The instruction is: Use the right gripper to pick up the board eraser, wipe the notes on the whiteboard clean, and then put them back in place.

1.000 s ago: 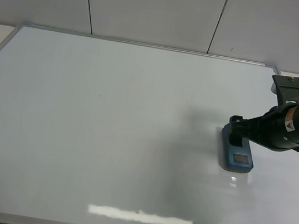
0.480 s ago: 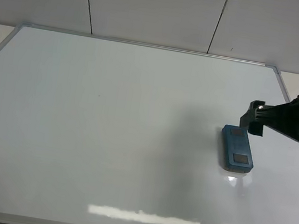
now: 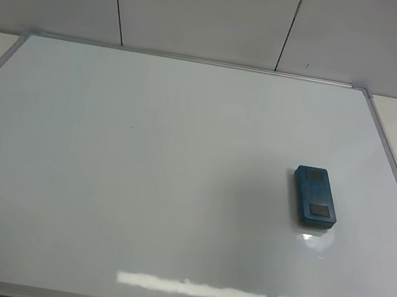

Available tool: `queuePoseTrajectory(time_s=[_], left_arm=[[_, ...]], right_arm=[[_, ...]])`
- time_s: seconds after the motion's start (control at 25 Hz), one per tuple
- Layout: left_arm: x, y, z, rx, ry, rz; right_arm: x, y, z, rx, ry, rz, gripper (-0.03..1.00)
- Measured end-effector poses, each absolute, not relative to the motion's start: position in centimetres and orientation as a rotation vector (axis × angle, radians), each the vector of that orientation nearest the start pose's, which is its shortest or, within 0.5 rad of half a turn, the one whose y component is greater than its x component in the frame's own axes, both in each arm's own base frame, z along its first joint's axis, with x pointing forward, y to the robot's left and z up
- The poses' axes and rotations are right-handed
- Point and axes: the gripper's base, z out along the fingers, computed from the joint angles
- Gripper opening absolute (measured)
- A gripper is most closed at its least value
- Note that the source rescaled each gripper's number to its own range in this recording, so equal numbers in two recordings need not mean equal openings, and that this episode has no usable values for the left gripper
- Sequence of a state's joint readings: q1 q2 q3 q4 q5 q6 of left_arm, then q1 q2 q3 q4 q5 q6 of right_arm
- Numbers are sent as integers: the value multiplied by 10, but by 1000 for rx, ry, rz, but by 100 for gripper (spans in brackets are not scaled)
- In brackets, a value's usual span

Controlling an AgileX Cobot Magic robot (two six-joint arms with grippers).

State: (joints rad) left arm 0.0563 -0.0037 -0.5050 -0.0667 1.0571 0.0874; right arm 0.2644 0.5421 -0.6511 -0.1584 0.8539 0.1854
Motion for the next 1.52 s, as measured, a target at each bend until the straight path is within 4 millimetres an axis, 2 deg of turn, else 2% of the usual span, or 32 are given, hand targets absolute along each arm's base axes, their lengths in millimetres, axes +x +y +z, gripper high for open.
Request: queuePoseTrajectory(time_s=[0.16,0.28,0.84,1.04,1.32,1.52], left_arm=[[-6,-6,279,35,2030,11],[-6,-6,279,35,2030,11],[-6,-6,279,35,2030,11],[-6,-6,279,35,2030,11],[-6,-6,279,35,2030,11],[-6,-6,279,35,2030,11]], right_arm=[[56,11,325,-188,2126,147,100],[37,9,325,-197,2099,183,100],[-28,-7,311,-189,1988,229,100],[-28,-7,304,-220,2027,214,100],[-13,-3,279,-226,2091,203,100],[-12,-2,280,-224,2073,207,100]])
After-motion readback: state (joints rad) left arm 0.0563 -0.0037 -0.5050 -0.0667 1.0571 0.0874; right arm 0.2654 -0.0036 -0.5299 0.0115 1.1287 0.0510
